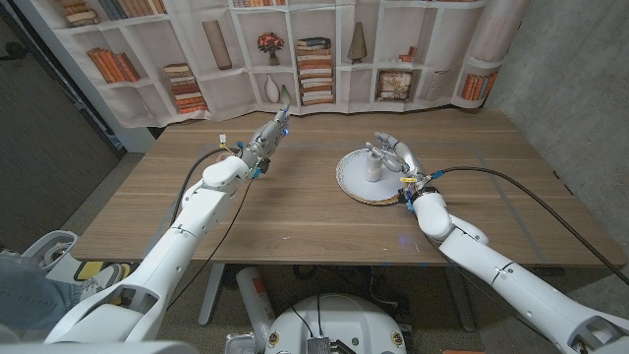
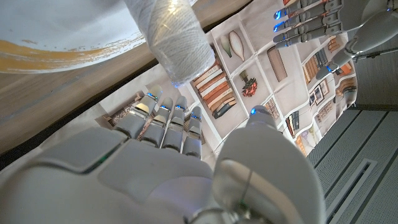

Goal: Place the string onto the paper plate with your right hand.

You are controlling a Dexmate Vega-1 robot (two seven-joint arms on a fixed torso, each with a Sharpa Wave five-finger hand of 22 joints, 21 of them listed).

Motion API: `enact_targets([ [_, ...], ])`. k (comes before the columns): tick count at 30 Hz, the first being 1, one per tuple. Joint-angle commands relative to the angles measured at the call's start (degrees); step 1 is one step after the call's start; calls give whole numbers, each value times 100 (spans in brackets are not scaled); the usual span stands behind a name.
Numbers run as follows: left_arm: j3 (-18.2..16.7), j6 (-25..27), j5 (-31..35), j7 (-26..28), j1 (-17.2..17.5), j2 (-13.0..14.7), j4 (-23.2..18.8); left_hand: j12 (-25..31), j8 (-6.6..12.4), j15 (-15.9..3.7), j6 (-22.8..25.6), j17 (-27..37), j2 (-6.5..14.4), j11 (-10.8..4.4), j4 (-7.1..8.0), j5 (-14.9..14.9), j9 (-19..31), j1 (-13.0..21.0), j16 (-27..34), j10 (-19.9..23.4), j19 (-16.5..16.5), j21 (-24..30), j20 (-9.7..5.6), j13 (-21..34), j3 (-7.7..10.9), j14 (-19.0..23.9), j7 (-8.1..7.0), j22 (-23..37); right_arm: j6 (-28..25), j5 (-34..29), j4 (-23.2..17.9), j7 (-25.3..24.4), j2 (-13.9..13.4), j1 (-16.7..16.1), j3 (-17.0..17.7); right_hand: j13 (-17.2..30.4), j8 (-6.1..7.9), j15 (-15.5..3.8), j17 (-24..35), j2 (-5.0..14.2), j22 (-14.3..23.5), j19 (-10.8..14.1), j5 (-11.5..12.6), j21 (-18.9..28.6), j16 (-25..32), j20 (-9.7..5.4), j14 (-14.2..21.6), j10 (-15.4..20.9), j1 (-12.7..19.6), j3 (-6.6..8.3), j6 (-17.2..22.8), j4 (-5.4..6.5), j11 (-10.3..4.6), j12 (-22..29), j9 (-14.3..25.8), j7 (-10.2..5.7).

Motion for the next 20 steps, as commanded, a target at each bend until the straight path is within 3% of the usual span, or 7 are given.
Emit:
enact_targets([
  [1, -15, -34, -16, -21, 15, 6, 29, 16, -5, 32, -14, 27, 61, -1, -13, 20, 18, 36, 15, -38, -536, 50, 51, 14, -51, -285, -24, 29, 103, 108, -152, 35, -7, -52, 126, 12, 49, 36, 15, 149, 6, 1, -15, 37, 29, 32, 0, 14, 35, 71, 89, 34, 34, 49, 16, 13],
  [7, -34, -94, -45, -56, 19, 0, 76, 16, -5, 30, -14, 27, 64, -1, -13, 20, 18, 38, 16, -37, -537, 51, 52, 14, -57, -284, -27, 29, 146, 78, -187, 0, 7, -45, 159, 12, 71, 28, 3, 273, -1, -48, -54, 23, 26, 30, 2, 90, 111, 145, 157, 9, 28, 85, 13, 17],
  [20, -83, -158, -94, -104, 73, 35, 65, 16, -5, 33, -16, 27, 70, 7, -13, 19, 18, 43, 16, -39, -545, 49, 59, 14, -69, -287, -32, 29, 142, 60, -169, -3, 72, -9, 165, 14, 79, 5, -7, 331, -7, -102, -94, 6, 25, 46, 8, 108, 148, 181, 192, -8, 24, 96, 11, 17],
])
